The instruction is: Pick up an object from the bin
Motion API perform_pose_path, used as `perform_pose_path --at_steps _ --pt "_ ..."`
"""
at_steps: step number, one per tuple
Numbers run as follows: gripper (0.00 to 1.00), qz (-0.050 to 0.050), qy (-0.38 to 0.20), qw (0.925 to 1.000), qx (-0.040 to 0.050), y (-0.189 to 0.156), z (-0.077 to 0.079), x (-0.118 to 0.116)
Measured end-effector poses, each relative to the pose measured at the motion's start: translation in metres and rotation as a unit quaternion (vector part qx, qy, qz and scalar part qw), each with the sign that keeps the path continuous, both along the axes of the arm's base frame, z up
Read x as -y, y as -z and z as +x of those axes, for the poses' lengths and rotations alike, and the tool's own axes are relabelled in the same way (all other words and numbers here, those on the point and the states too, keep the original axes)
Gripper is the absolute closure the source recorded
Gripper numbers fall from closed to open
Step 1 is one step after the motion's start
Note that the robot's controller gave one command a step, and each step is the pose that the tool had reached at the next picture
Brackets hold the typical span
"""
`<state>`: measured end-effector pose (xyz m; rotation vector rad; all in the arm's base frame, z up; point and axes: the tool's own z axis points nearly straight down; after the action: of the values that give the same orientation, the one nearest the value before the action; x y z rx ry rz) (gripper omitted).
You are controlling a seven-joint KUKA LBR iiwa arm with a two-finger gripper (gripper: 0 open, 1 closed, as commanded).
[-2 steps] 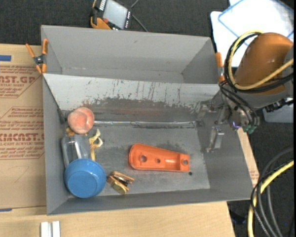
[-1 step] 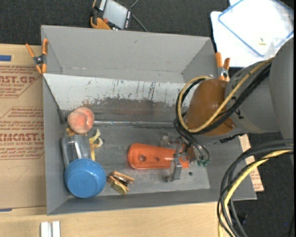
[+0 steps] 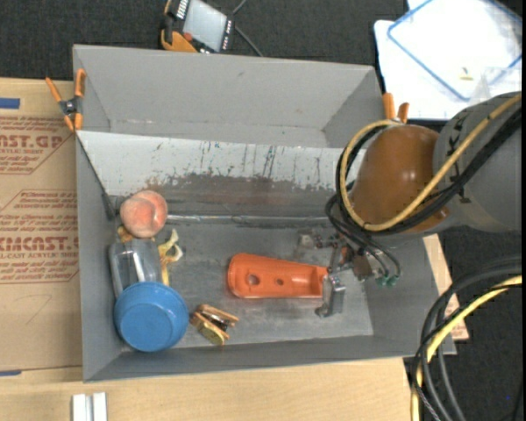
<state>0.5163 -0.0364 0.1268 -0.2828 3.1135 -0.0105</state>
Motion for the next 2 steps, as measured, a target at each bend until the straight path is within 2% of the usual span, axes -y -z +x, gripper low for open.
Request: perform_pose_path --at_steps 1,2 --pt "0.0 0.004 0.056 0.9984 -0.0117 0.053 0.009 -0.004" --pt "0.0 0.002 0.047 0.9989 0.0002 0.057 0.016 -0.025"
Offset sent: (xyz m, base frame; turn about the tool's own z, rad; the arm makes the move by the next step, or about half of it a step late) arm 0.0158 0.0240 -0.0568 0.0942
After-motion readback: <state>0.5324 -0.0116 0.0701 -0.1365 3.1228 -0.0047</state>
